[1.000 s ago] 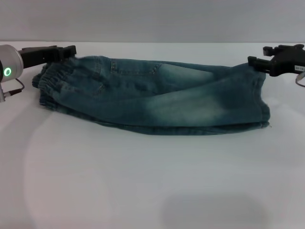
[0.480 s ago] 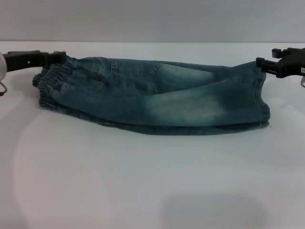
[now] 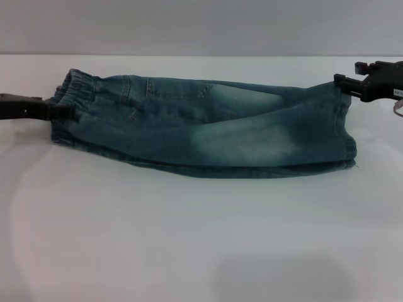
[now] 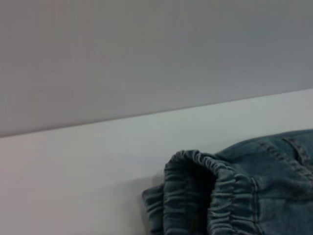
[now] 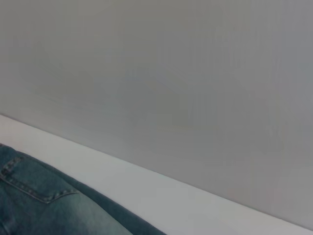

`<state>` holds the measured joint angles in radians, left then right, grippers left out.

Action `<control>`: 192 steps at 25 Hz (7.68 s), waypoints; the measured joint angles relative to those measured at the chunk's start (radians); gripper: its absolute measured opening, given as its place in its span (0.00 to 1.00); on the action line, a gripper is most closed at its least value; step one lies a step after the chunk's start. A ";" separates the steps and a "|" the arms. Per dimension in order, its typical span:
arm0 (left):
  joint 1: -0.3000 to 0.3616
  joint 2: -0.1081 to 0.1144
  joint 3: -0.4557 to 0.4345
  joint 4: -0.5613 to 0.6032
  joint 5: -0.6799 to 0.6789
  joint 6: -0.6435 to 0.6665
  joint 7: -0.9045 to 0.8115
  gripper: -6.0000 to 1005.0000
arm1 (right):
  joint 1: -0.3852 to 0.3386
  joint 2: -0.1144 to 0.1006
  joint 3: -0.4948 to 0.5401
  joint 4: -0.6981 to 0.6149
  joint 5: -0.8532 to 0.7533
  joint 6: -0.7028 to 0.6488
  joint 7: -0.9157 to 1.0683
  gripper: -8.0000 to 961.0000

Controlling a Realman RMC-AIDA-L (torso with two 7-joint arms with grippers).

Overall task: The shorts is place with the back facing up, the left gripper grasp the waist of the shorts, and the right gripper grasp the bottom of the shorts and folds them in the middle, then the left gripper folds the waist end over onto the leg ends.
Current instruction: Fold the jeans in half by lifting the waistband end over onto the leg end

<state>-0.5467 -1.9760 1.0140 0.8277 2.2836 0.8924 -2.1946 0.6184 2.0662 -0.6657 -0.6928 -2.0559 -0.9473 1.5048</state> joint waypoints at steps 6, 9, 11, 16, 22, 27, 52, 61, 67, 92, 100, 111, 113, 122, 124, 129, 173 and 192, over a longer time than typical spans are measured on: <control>0.002 0.003 -0.031 -0.032 0.004 -0.015 0.003 0.83 | 0.007 0.000 -0.010 0.004 0.000 -0.005 0.000 0.55; 0.002 0.003 -0.031 -0.032 0.004 -0.015 0.003 0.83 | 0.010 0.000 -0.024 0.004 0.001 -0.005 0.000 0.55; 0.002 0.004 -0.037 -0.037 0.005 -0.019 0.005 0.83 | 0.011 0.000 -0.025 0.004 0.000 -0.005 0.000 0.55; -0.002 0.008 -0.039 -0.062 0.006 -0.043 0.011 0.83 | 0.015 0.001 -0.027 0.005 0.001 -0.002 0.000 0.55; -0.040 0.012 -0.034 -0.086 0.007 -0.022 0.012 0.83 | 0.020 0.001 -0.026 0.007 0.006 0.017 0.000 0.55; -0.057 0.017 -0.039 -0.087 0.007 -0.001 0.007 0.83 | 0.022 0.002 -0.026 0.009 0.006 0.022 0.000 0.55; -0.087 0.017 -0.046 -0.156 0.080 0.000 -0.026 0.82 | 0.031 0.001 -0.028 0.015 0.007 0.023 -0.012 0.55; -0.087 0.007 -0.049 -0.145 0.080 0.000 -0.023 0.59 | 0.027 0.001 -0.028 0.017 0.007 0.024 -0.020 0.55; -0.090 0.005 -0.049 -0.143 0.080 -0.001 -0.020 0.49 | 0.025 0.001 -0.028 0.019 0.014 0.024 -0.023 0.55; -0.078 -0.014 -0.049 -0.087 0.080 -0.039 -0.014 0.14 | 0.035 0.001 -0.028 0.045 0.029 0.048 -0.047 0.55; -0.070 -0.041 -0.050 0.027 0.073 -0.006 -0.024 0.10 | 0.050 0.003 -0.027 0.083 0.077 0.096 -0.080 0.55; -0.109 -0.077 -0.030 0.260 -0.007 0.193 -0.037 0.08 | 0.144 0.006 -0.087 0.221 0.157 0.146 -0.183 0.55; -0.119 -0.076 -0.034 0.299 -0.030 0.223 -0.037 0.08 | 0.156 0.007 -0.112 0.234 0.158 0.149 -0.183 0.55; -0.147 -0.078 -0.026 0.450 -0.091 0.307 -0.083 0.08 | 0.204 0.013 -0.235 0.300 0.158 0.149 -0.183 0.55; -0.155 -0.078 -0.026 0.472 -0.099 0.331 -0.096 0.08 | 0.209 0.015 -0.254 0.304 0.160 0.143 -0.182 0.55; -0.162 -0.079 -0.003 0.516 -0.112 0.371 -0.121 0.08 | 0.218 0.018 -0.360 0.307 0.249 0.132 -0.181 0.55; -0.136 -0.075 0.022 0.477 -0.110 0.373 -0.093 0.08 | 0.056 0.004 -0.863 0.088 0.636 0.115 -0.070 0.55; -0.142 -0.085 0.202 0.451 -0.203 0.370 -0.092 0.09 | -0.017 0.003 -0.211 0.261 0.896 0.192 -0.422 0.55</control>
<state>-0.6890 -2.0610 1.2162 1.2791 2.0803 1.2620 -2.2862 0.6017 2.0688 -0.8769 -0.4318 -1.1603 -0.7555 1.0826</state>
